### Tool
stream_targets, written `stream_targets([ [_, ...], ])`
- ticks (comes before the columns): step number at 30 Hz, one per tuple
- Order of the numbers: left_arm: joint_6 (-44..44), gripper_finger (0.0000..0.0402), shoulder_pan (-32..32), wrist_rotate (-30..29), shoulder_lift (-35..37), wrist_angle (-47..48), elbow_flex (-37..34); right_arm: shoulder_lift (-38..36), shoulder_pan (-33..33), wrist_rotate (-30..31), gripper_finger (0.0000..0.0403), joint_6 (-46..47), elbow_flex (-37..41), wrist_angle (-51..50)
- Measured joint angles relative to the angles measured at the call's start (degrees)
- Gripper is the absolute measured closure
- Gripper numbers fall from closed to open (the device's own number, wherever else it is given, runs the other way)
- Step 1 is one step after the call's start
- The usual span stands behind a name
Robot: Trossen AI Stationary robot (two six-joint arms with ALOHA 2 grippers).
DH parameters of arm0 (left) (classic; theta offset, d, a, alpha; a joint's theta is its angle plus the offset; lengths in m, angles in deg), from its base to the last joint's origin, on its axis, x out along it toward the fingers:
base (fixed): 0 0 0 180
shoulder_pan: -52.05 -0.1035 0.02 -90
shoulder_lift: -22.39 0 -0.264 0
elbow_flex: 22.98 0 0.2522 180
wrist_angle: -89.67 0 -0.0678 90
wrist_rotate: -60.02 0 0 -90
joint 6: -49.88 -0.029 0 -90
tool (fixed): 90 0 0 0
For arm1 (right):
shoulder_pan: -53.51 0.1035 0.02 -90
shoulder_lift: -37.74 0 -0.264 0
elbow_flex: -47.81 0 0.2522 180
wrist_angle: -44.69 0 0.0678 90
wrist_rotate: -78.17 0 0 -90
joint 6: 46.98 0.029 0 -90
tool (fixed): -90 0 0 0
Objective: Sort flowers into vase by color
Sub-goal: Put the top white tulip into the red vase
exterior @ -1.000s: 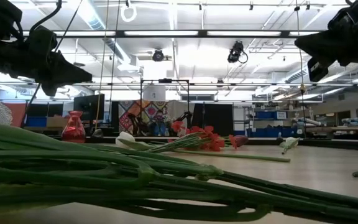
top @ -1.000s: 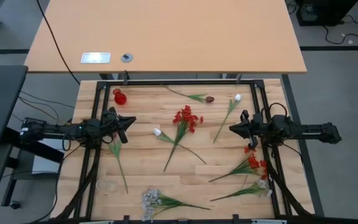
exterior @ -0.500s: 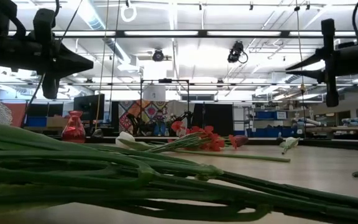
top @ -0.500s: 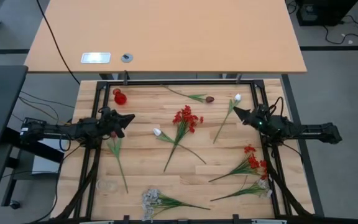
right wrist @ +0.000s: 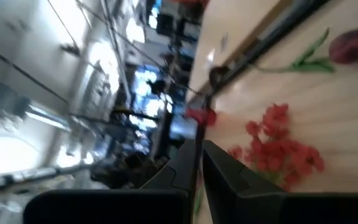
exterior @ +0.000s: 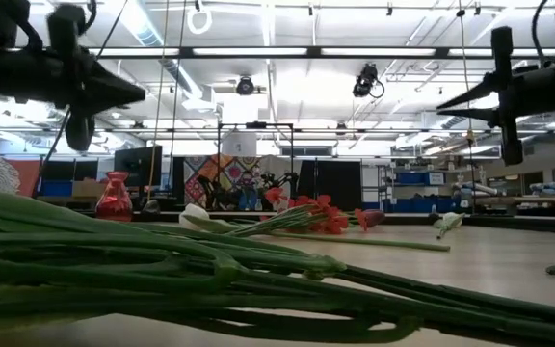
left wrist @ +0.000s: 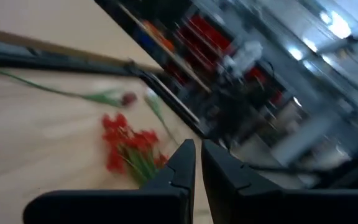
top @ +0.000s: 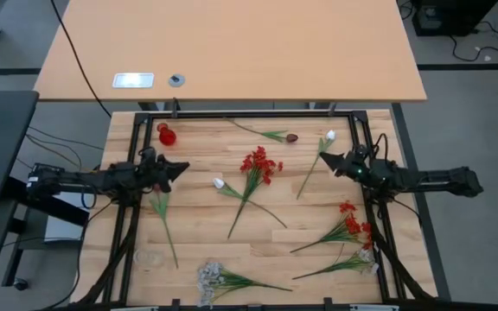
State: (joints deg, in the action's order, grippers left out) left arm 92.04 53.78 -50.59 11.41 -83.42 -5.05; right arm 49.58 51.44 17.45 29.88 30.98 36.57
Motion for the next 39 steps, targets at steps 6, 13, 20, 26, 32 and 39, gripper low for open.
stream_targets([
  [6, 3.1, 0.0367, 0.6, 4.5, -5.4, 4.8, 3.0, 10.1, 0.0, -5.3, 0.0366, 2.9, -4.0, -5.4],
  [13, -2.7, 0.0367, 2.3, 7.6, -10.7, 6.1, 3.6, 20.3, -0.7, -4.1, 0.0339, -2.2, -5.4, -11.7],
  [20, -1.1, 0.0319, 2.3, 7.0, -14.0, 0.9, 3.8, 26.4, -1.9, -7.8, 0.0261, 8.3, -9.9, -22.9],
  [26, 0.7, 0.0247, 2.2, 6.7, -16.4, 0.2, 4.3, 34.5, -5.5, -9.5, 0.0239, 13.7, -22.5, -43.9],
  [32, -1.4, 0.0228, -0.5, 5.4, -18.5, 0.6, 9.0, 44.4, -10.7, -8.4, 0.0240, 12.4, -33.8, -55.5],
  [39, -3.5, 0.0227, -6.7, 6.3, -20.9, 1.0, 14.2, 56.9, -18.6, -15.1, 0.0242, 10.0, -34.5, -49.1],
])
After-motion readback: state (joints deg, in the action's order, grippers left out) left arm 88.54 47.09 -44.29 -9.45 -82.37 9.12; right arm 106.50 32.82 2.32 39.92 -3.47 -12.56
